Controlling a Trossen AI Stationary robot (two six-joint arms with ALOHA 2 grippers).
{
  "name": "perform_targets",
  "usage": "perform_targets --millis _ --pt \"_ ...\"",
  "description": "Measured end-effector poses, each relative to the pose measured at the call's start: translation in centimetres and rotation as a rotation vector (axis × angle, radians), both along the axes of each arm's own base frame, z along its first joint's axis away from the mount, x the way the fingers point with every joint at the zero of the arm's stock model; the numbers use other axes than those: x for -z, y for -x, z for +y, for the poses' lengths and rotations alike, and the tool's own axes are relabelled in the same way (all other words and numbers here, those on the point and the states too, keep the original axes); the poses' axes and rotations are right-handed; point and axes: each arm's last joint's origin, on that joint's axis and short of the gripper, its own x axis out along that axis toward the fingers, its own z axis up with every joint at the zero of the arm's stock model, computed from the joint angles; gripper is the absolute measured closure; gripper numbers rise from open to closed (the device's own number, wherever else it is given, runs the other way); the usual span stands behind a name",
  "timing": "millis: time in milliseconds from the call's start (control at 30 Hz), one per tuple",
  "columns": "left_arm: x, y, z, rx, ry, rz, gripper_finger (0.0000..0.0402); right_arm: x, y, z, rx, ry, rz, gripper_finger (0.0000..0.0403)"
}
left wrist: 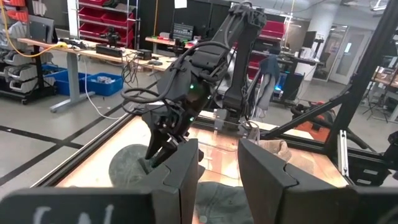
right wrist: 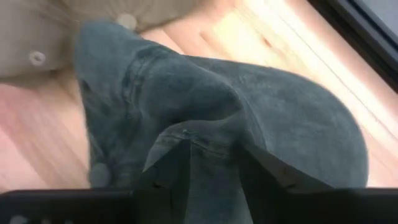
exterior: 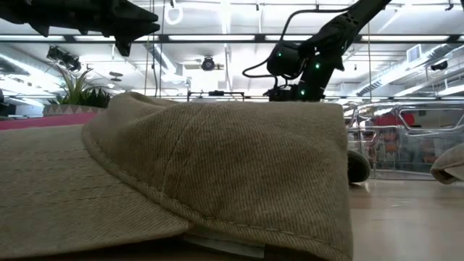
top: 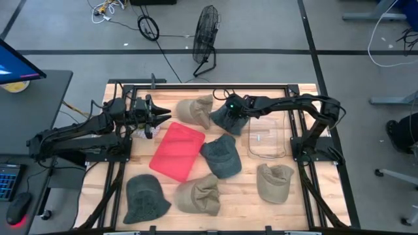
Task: Pick & Place hat
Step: Put the top black cap into the transparent bin
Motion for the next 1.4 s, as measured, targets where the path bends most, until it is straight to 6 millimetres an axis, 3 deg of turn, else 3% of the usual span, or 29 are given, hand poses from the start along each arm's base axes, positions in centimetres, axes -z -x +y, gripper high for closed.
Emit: perform_targets --millis 267,533,633,767,967,1133,1233,1400 --pt "0.0 0.0 0.0 0.0 0.0 0.0 0.0284 0.3 0.2 -0.5 -0.044 0.021 0.042 0.0392" --pt "0.1 0.0 0.0 0.0 0.003 0.007 0.0284 -0.5 -0.1 0.5 -0.103 0.045 0.027 0.0398" --pt "0.1 0.0 0.0 0.0 0.003 0.007 0.0284 -1.9 -0.1 1.7 -0.141 0.064 -0.015 0.0399" --pt "0.1 0.0 0.0 0.0 0.003 0.007 0.0285 -5.5 0.5 3.8 -0.213 0.114 -0.117 0.04" --pt "0.1 0.0 0.0 0.0 0.003 0.007 0.0285 -12.7 3.6 8.4 -0.392 0.187 -0.225 0.0401" --pt "0.1 0.0 0.0 0.0 0.004 0.007 0.0285 -17.1 7.8 11.8 -0.603 0.218 -0.15 0.0401" --pt "0.1 0.0 0.0 0.0 0.004 0.007 0.0285 -18.1 10.6 12.7 -0.678 0.198 -0.028 0.0401" --pt "0.1 0.0 0.0 0.001 0.005 0.01 0.0285 -17.9 14.0 12.6 -0.664 0.213 0.172 0.0401"
